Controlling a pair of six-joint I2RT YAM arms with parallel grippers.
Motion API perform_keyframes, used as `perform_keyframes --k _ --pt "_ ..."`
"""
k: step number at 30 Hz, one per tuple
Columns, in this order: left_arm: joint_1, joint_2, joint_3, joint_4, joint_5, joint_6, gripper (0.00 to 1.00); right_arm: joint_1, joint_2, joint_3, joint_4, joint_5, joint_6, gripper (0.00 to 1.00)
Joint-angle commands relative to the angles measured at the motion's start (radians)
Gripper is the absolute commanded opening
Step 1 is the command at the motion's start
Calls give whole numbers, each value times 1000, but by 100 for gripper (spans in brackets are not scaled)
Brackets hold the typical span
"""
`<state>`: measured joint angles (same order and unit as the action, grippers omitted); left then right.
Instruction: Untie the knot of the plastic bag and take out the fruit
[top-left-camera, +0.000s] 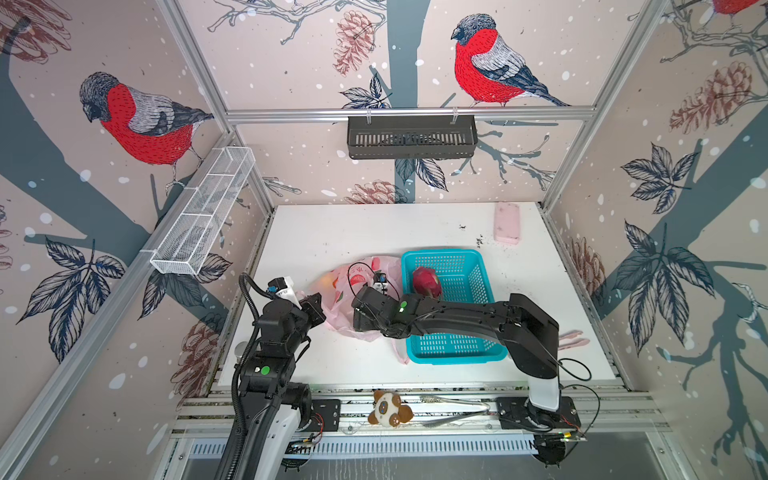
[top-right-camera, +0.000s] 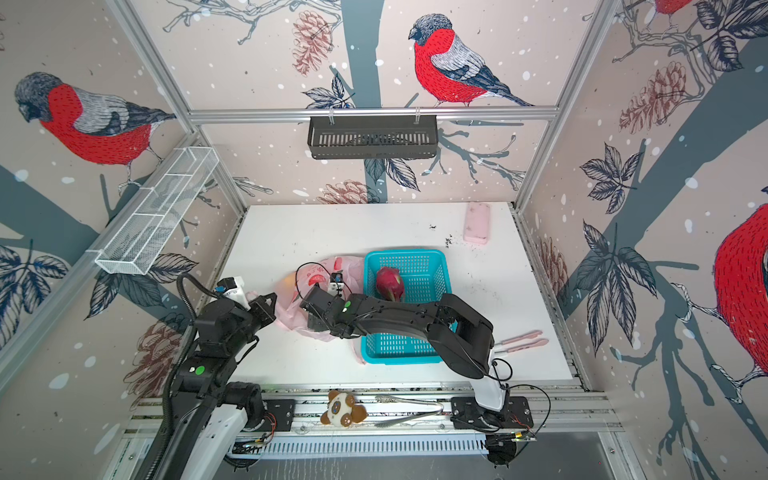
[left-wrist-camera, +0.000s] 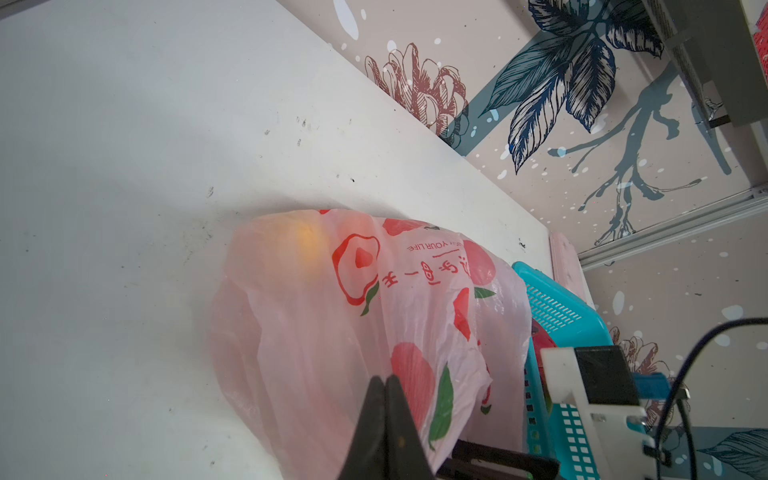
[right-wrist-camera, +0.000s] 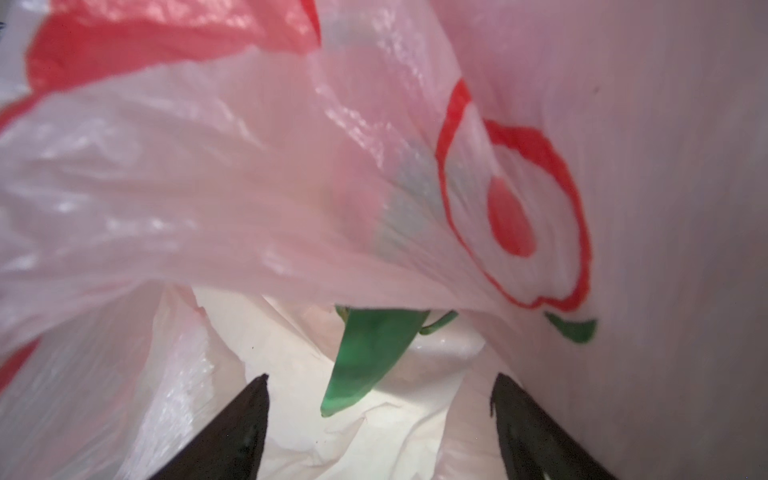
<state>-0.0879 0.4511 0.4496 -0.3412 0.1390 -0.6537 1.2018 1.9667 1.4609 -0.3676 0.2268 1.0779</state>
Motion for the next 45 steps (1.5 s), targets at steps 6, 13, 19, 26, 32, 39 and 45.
perform_keyframes --k 6,13,19,26,32,39,45 --pt "0 -2 8 122 102 43 0 -18 30 78 4 64 26 85" --pt "0 -8 0 180 147 34 0 -28 56 144 -33 112 14 85" --pt "0 -12 -3 204 164 31 0 -31 88 188 -69 158 -1 85" --pt "0 -11 -8 217 167 29 0 -33 125 230 -110 231 -2 86" --pt "0 -11 -12 223 174 32 0 -33 152 265 -144 283 2 87" --pt "0 -8 -17 228 186 35 0 -41 173 282 -142 292 13 87" --pt "0 -9 -23 231 189 31 0 -47 180 296 -127 287 12 87"
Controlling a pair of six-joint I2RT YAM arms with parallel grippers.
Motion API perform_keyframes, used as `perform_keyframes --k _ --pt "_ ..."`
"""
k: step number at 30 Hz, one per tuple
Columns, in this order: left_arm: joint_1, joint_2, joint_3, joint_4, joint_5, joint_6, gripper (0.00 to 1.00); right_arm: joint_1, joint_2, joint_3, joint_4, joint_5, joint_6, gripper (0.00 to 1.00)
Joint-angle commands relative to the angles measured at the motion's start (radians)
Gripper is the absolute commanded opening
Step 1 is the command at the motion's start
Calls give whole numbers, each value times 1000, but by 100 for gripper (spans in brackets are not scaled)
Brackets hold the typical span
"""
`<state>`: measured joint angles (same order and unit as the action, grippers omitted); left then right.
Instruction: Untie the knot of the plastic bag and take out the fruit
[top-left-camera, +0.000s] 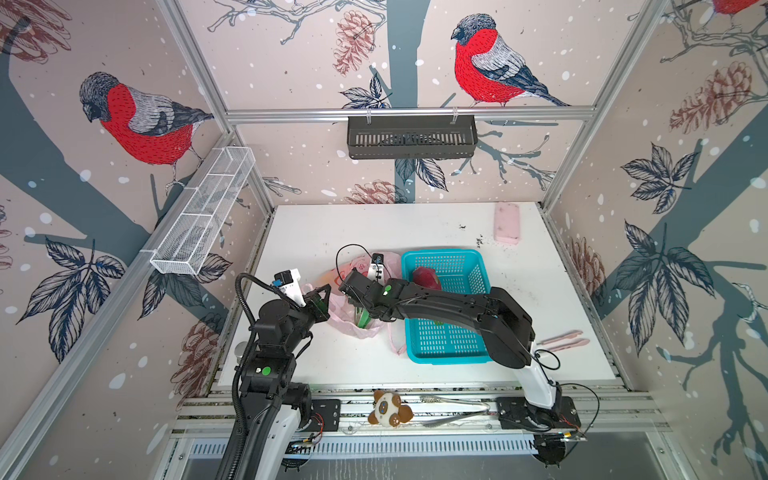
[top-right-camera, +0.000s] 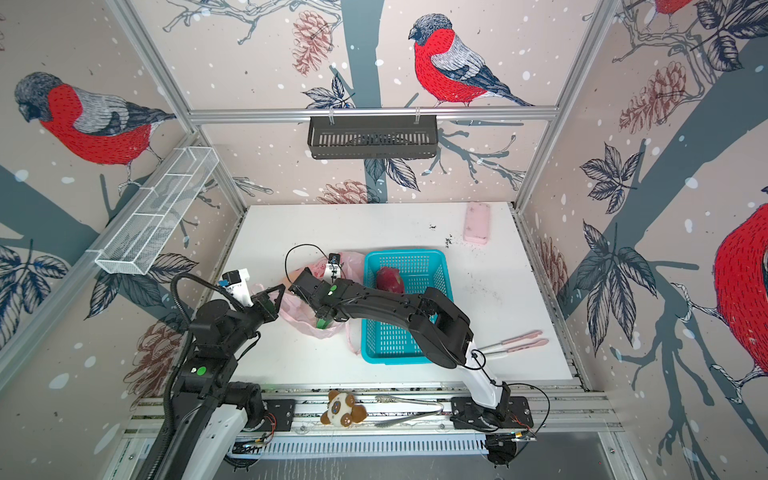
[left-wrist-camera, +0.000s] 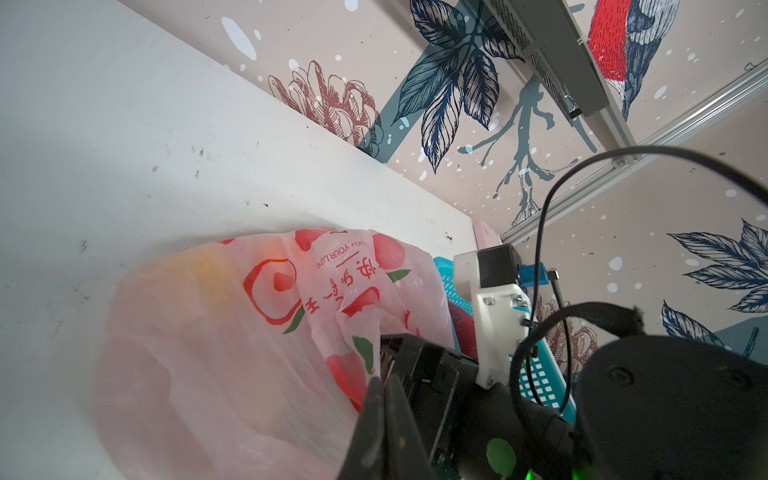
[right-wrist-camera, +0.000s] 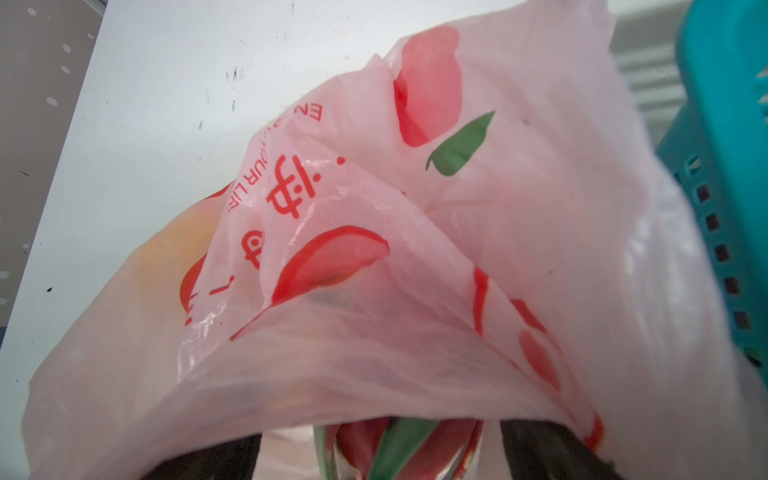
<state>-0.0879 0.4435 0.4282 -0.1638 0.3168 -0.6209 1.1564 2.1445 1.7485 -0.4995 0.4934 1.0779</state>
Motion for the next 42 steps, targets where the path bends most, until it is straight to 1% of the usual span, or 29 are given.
perform_keyframes --k 1,5,10,13,21,32,42 --pt "0 -2 -2 53 8 -2 0 -1 3 9 10 17 10 86" --pt "0 -8 -6 49 -5 1 0 -1 7 14 18 11 7 81" --pt "1 -28 -19 50 -34 -4 0 -3 21 23 9 11 15 71" --pt "0 -35 -24 54 -40 -12 0 -6 29 32 2 12 20 69" --pt "0 -46 -36 55 -26 -23 0 -9 60 76 -42 35 30 72" --pt "0 -57 -43 55 -13 -30 0 -33 86 81 -51 36 39 77" --pt "0 -75 -58 41 -2 -44 0 -57 108 80 -18 -5 83 83"
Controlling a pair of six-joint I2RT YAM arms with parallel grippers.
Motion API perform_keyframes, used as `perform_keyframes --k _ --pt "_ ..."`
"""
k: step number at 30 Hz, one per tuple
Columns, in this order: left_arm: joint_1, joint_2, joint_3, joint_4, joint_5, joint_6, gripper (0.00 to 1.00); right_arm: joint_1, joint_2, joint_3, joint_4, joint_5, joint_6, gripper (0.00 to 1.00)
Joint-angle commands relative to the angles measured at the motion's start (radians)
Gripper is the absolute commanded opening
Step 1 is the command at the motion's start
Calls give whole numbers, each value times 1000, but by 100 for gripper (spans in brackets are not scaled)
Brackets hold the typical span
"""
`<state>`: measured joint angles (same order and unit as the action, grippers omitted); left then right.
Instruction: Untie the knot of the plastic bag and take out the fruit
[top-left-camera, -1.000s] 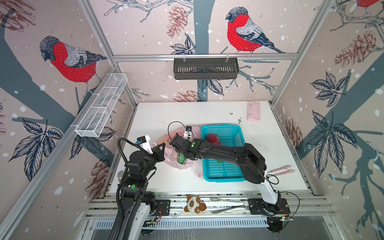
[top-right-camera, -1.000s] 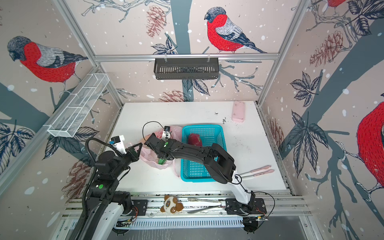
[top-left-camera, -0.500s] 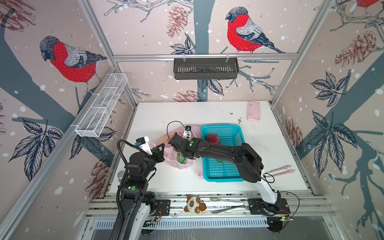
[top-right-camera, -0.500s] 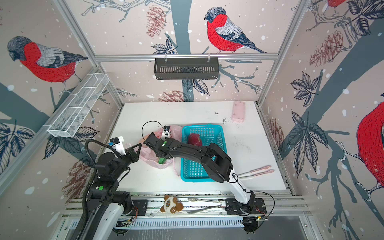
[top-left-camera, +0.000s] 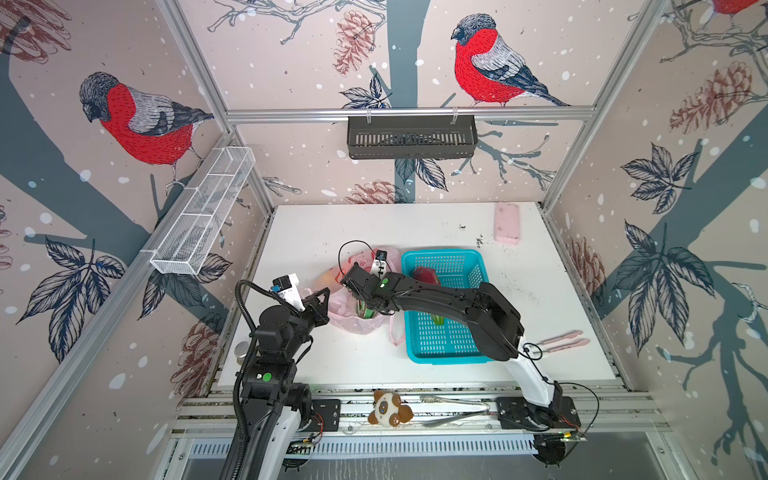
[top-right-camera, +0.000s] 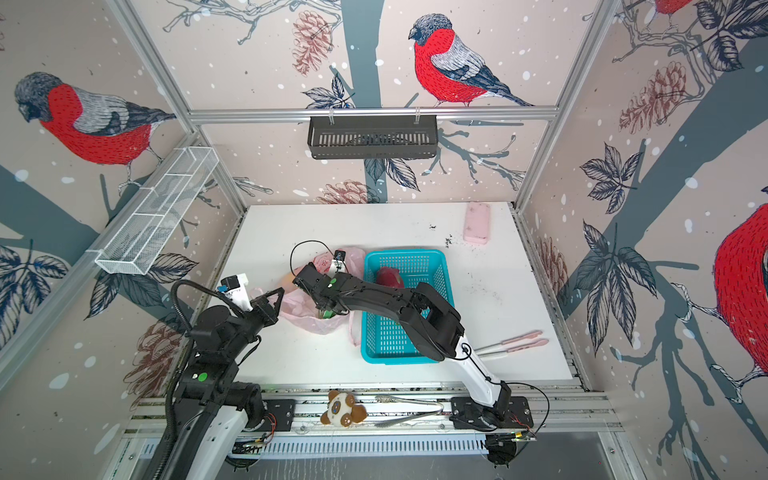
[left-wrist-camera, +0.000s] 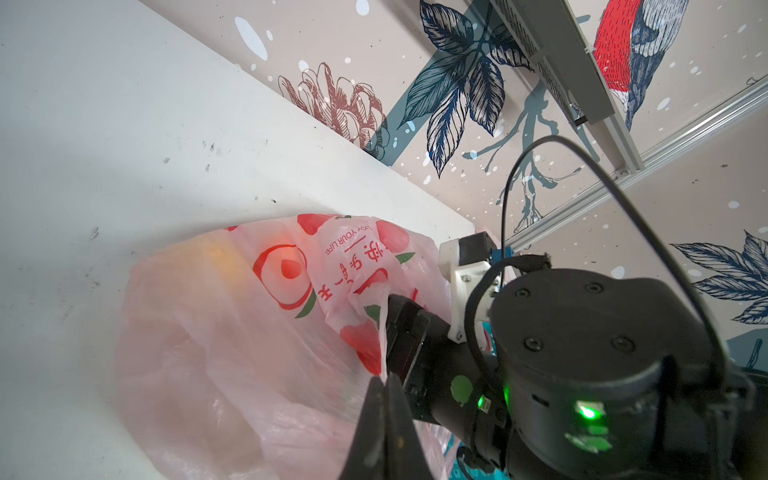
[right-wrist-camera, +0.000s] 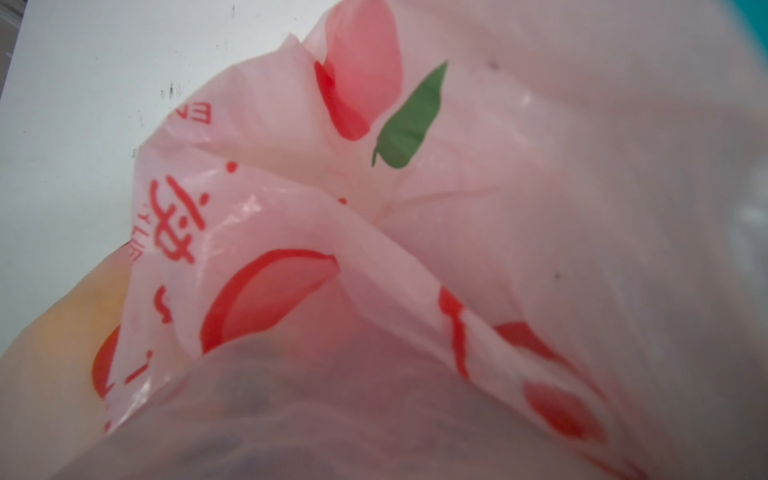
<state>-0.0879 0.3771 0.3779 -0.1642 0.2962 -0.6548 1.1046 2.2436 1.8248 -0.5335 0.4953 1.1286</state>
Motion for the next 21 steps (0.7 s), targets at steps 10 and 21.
perform_keyframes --k 10,21 --pt "1 -35 -17 5 30 -8 0 -17 34 4 20 -18 91 90" --pt "0 -23 -14 8 46 -6 0 -41 49 -15 42 -9 143 91"
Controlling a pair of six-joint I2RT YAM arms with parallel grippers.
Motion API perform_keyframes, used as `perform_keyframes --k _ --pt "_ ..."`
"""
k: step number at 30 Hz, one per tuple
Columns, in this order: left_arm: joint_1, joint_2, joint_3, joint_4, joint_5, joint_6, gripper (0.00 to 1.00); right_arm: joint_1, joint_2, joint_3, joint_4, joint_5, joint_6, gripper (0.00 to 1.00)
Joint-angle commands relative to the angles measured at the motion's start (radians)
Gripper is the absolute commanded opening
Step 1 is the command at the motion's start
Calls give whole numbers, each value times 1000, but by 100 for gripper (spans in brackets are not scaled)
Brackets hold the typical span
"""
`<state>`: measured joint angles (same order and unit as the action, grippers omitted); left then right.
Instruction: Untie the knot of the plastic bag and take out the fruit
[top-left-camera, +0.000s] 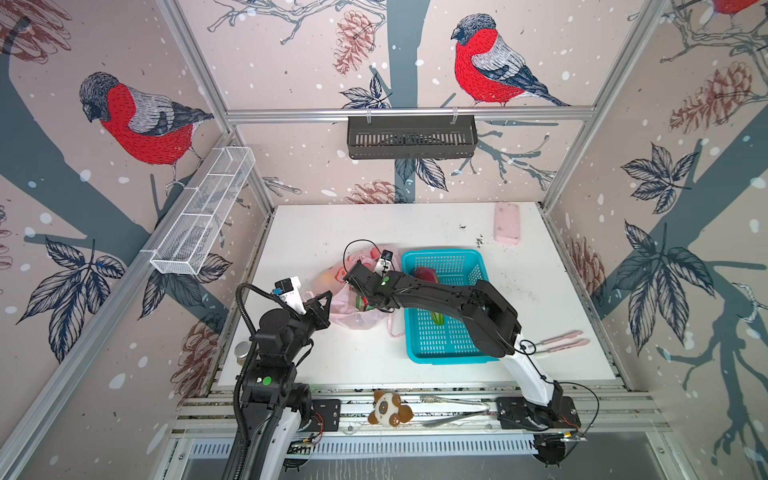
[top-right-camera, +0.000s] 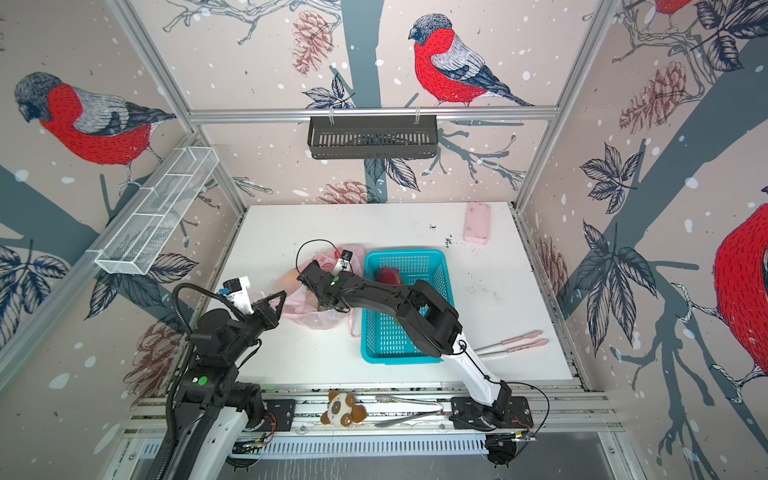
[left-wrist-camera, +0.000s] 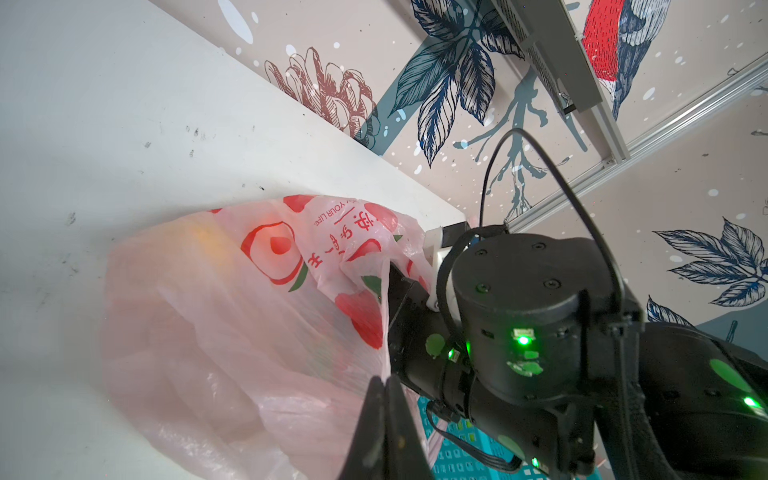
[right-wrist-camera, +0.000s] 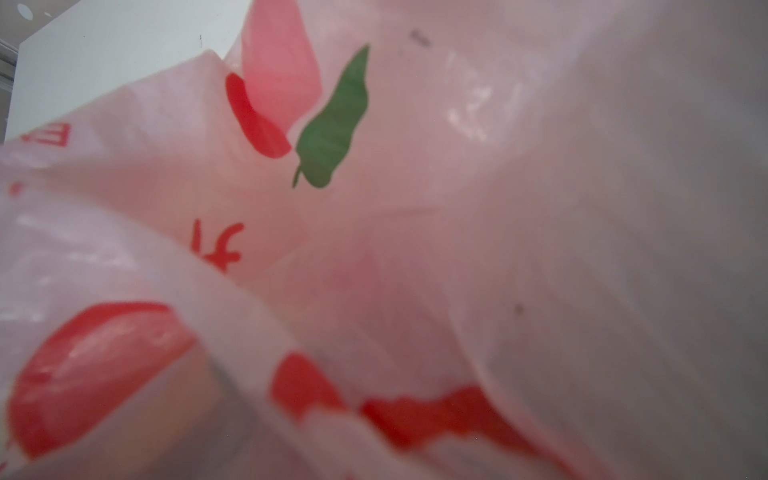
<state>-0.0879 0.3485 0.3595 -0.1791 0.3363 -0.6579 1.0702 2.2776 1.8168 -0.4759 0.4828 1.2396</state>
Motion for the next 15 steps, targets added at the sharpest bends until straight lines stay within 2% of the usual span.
perform_keyframes --k 1,15 --pt "0 10 7 23 6 -1 0 -8 18 -8 -15 3 34 90" --pt "0 14 7 24 2 2 0 -20 37 -24 -15 -11 36 88"
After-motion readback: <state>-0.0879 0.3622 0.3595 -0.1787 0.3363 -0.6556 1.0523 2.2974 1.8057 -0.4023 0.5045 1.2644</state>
